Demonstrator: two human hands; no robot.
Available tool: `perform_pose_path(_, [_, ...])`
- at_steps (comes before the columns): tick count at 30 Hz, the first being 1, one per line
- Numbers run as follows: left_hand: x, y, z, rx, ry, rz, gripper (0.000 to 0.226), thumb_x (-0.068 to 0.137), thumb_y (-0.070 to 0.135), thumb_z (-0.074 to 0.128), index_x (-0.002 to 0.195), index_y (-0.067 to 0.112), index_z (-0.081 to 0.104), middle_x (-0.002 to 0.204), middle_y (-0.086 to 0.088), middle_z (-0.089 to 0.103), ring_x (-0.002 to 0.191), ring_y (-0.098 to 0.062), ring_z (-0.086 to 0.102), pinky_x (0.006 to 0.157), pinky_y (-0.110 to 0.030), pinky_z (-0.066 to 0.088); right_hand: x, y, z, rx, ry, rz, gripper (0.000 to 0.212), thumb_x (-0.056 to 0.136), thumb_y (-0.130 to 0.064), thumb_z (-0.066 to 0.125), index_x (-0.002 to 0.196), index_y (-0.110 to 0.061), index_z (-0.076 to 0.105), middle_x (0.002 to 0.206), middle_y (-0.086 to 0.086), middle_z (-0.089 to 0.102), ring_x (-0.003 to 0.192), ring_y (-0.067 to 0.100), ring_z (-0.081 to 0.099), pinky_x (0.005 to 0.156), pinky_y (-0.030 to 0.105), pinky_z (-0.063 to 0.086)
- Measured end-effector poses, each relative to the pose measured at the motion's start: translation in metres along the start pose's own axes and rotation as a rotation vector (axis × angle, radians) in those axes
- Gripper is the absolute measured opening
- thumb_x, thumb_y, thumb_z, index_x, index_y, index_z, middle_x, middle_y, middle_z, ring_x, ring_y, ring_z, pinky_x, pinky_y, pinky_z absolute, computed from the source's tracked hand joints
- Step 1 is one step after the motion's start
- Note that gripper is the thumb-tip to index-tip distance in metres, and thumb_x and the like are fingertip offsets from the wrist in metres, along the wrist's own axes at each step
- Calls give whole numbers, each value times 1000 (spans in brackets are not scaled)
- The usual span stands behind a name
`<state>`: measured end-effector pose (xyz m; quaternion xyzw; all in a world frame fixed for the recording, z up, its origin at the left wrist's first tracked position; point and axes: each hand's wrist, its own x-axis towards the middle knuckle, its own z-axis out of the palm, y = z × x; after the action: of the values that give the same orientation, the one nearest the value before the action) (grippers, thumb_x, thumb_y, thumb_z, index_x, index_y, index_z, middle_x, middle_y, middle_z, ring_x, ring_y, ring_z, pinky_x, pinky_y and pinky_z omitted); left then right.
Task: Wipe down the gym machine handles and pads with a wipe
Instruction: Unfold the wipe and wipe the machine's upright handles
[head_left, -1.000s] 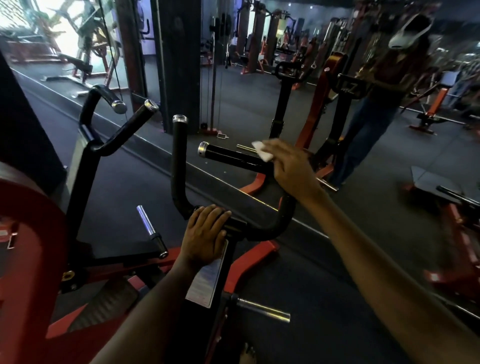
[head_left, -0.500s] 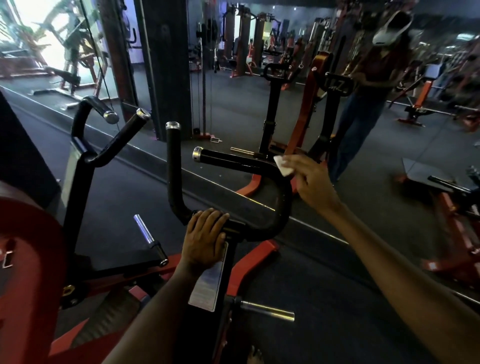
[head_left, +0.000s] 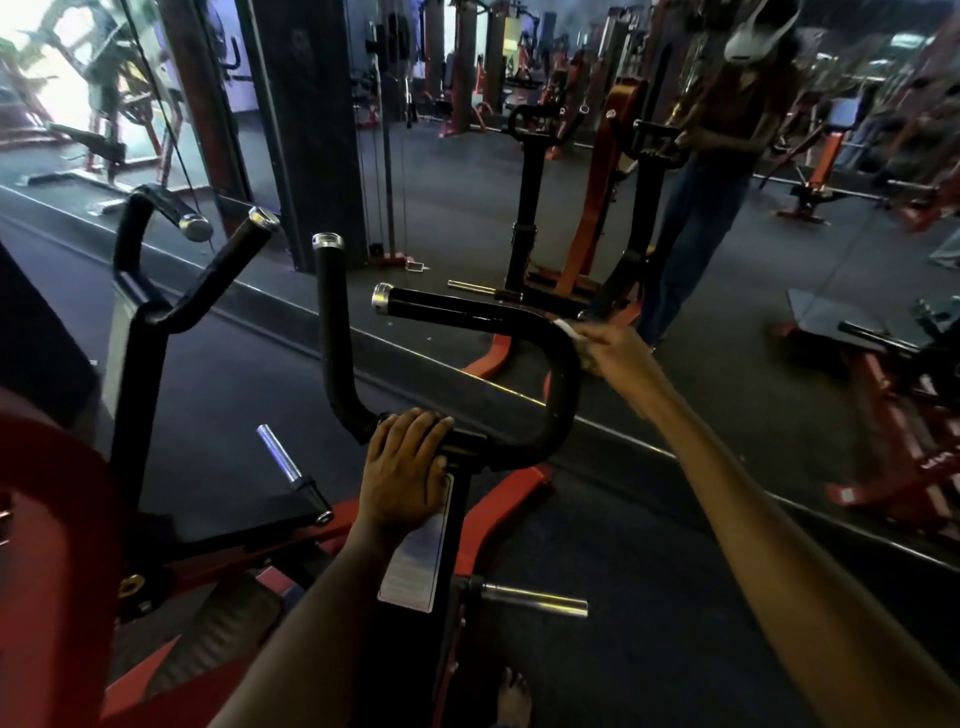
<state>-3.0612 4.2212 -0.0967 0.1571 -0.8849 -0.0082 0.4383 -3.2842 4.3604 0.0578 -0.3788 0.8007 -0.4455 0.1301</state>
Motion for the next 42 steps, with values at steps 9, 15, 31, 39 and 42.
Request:
perform_pose_path(9, [0,2,-3,27,-53,-18,49,99,34,25,124,9,59,120,-11,61,119,-28,50,110,-41,26,-13,-32,5,-148,192,-289,27,94,-8,54,120,-7,62,117,11,66,100,16,64,82,10,48])
perform_pose_path(15, [0,3,-4,38,-60,-20,45,93,28,35,124,8,61,120,-10,61,118,-28,50,111,-38,23,-48,13,31,-471,138,-552,53,91,7,34,142,-7,36,152,4,26,141,17,19,116,33,21])
perform_pose_path(31, [-1,6,-8,29,-75,-31,44,94,27,36,123,7,61,121,-12,61,119,-29,50,110,-41,25,-56,40,25,-807,55,-812,55,81,5,30,133,0,48,141,18,46,137,28,30,118,31,14])
perform_pose_path(39, [1,5,-6,25,-75,-28,44,95,29,34,124,9,60,122,-10,60,119,-28,50,110,-41,26,-53,23,14,151,536,-124,22,90,-5,55,108,-6,69,105,5,69,88,7,62,81,24,52])
perform_pose_path(42, [-1,6,-6,27,-86,-45,44,94,28,36,124,9,62,122,-10,61,120,-28,51,109,-43,28,-13,-5,4,522,180,147,27,94,-5,50,118,-4,63,96,6,68,78,9,62,72,19,51])
